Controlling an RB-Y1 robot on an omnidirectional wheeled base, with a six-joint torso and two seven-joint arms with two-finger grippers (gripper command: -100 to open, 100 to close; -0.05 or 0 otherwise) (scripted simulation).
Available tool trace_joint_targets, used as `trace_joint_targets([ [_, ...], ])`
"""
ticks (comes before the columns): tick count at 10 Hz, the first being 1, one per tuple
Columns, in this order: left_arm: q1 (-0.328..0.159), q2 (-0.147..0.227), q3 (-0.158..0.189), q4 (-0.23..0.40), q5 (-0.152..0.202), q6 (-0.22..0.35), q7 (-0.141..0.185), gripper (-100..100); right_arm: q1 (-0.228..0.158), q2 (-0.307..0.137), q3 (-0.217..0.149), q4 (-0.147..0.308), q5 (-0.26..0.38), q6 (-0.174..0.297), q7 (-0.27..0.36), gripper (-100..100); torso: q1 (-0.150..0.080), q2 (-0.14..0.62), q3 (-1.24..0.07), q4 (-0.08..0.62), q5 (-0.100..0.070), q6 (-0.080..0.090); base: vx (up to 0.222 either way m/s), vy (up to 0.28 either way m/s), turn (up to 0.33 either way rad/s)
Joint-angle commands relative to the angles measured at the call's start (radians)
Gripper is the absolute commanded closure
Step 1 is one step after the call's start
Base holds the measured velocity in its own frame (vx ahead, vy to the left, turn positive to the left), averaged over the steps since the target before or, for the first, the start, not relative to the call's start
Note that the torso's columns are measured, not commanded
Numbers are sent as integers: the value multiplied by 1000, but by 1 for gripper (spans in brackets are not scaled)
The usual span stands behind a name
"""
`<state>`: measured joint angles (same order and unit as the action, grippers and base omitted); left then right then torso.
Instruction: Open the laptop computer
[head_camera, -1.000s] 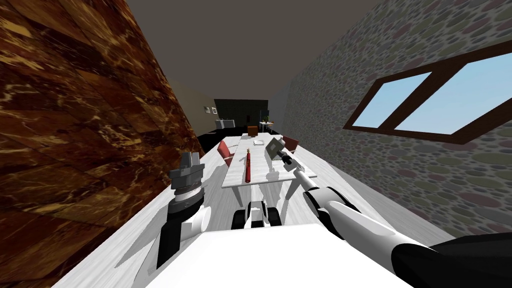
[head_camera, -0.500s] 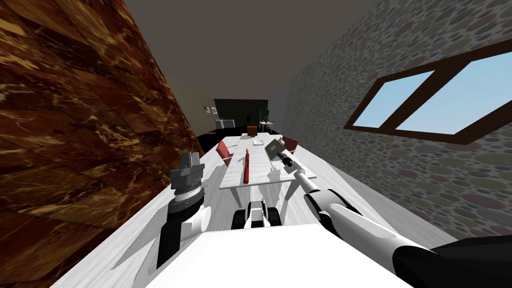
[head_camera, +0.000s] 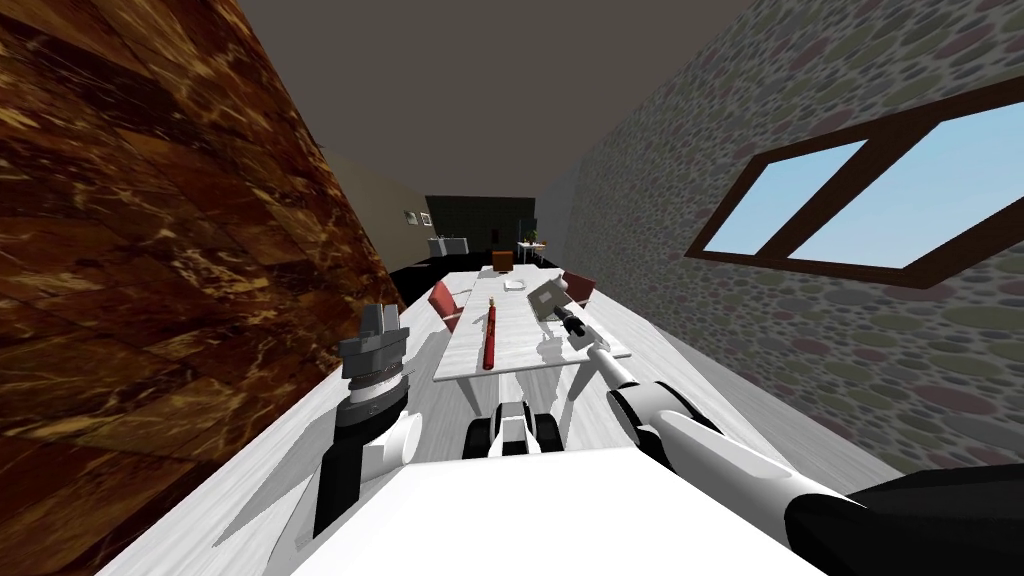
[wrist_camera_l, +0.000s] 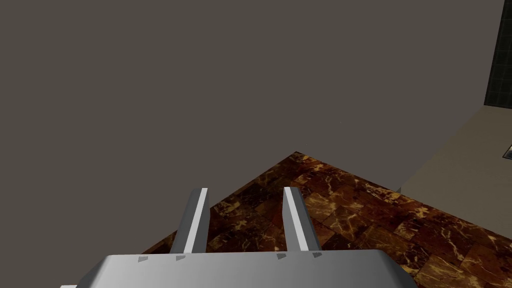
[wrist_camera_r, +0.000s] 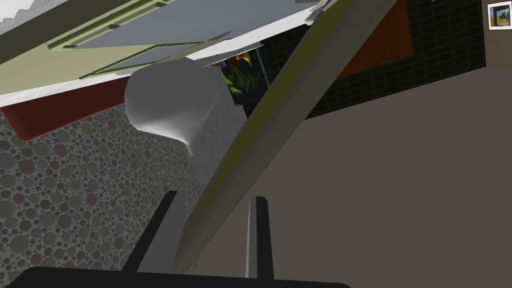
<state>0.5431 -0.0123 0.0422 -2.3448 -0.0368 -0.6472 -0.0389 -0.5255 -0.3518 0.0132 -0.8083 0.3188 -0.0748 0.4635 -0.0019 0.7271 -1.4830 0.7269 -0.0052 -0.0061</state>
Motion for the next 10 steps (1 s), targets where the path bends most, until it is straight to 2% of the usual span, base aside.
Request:
trace_joint_targets([
  [1, 0, 0, 0, 0, 0, 0, 0, 0, 29, 45, -7, 45, -30, -54, -36, 100, 1, -2, -1, 0, 0, 0, 52, -59, 8],
  [2, 0, 0, 0, 0, 0, 0, 0, 0, 29, 45, -7, 33, -30, -54, -36, 100, 3, -2, -1, -2, 0, -1, 43, -54, 1],
  [3, 0, 0, 0, 0, 0, 0, 0, 0, 29, 45, -7, 44, -30, -54, -36, 100, 3, -4, -2, -1, 1, -2, 8, -21, -1],
  [4, 0, 0, 0, 0, 0, 0, 0, 0, 0, 30, -8, 25, -35, -24, -46, -100, 5, -4, -2, -1, 1, -2, -48, -24, 43],
  [6, 0, 0, 0, 0, 0, 0, 0, 0, -13, 26, -5, 25, -37, -9, -50, -100, 3, 9, 6, 9, 5, 5, -40, -22, 30],
  [10, 0, 0, 0, 0, 0, 0, 0, 0, -89, 6, 13, 23, -49, 82, -71, -100, 2, 15, 10, 14, 6, 6, -72, -42, 56],
])
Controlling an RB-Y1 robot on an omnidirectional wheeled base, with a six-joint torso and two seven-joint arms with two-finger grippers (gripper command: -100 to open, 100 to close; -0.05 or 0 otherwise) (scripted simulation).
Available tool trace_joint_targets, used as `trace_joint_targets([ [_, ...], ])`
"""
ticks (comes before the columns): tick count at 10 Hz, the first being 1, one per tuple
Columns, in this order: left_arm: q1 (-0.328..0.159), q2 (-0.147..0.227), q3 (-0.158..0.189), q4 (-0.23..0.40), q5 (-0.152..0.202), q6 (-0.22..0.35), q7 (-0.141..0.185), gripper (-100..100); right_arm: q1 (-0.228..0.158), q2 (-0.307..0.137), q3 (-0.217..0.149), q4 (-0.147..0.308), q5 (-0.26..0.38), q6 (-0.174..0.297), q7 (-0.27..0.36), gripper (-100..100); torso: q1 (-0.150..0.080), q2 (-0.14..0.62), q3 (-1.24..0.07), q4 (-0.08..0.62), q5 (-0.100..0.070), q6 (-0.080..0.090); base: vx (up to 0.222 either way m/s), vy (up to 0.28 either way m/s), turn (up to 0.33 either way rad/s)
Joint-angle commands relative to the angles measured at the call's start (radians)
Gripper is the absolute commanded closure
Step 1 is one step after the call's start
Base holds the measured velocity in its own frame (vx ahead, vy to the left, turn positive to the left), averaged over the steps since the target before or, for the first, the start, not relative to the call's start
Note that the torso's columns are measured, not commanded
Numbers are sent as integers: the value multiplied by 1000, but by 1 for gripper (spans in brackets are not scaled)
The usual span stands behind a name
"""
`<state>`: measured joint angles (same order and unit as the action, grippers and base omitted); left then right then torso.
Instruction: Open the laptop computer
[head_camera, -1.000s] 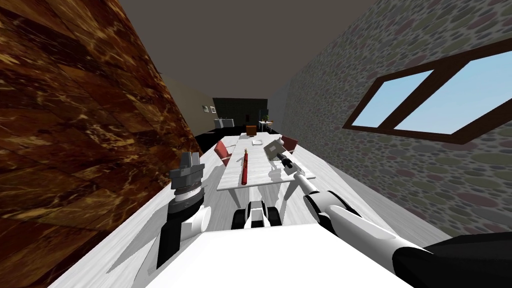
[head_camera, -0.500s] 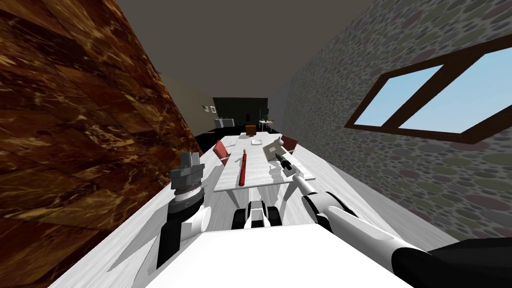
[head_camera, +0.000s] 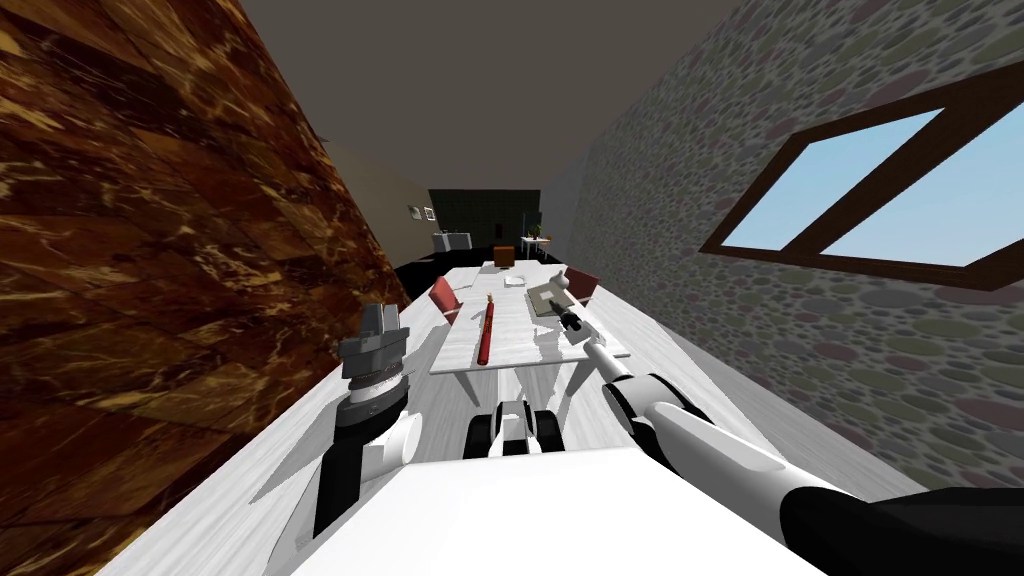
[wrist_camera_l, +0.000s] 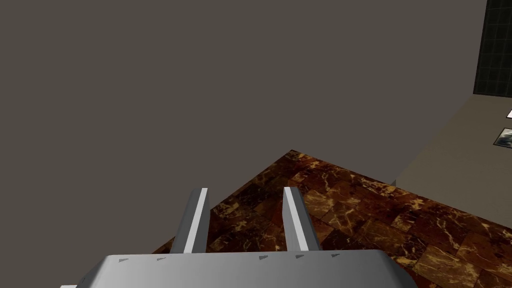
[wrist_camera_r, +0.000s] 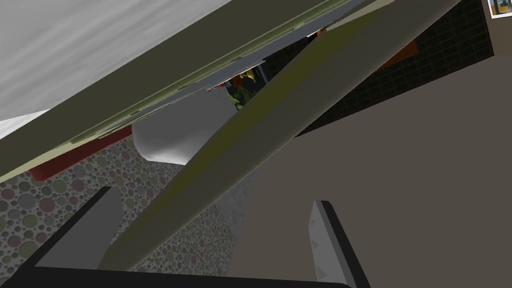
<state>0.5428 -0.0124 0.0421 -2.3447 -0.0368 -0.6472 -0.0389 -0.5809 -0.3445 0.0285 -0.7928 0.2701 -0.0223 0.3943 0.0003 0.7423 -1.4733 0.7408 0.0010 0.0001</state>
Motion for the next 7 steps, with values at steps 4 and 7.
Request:
trace_joint_targets([
  [4, 0, 0, 0, 0, 0, 0, 0, 0, -28, -2, 0, 18, -1, 21, -4, 0, 1, -5, -3, -2, 0, 0, -10, -6, 1],
  [7, 0, 0, 0, 0, 0, 0, 0, 0, -25, 0, 1, 19, -2, 22, -4, 0, 0, -3, -2, -1, 0, 0, 0, 0, 0],
])
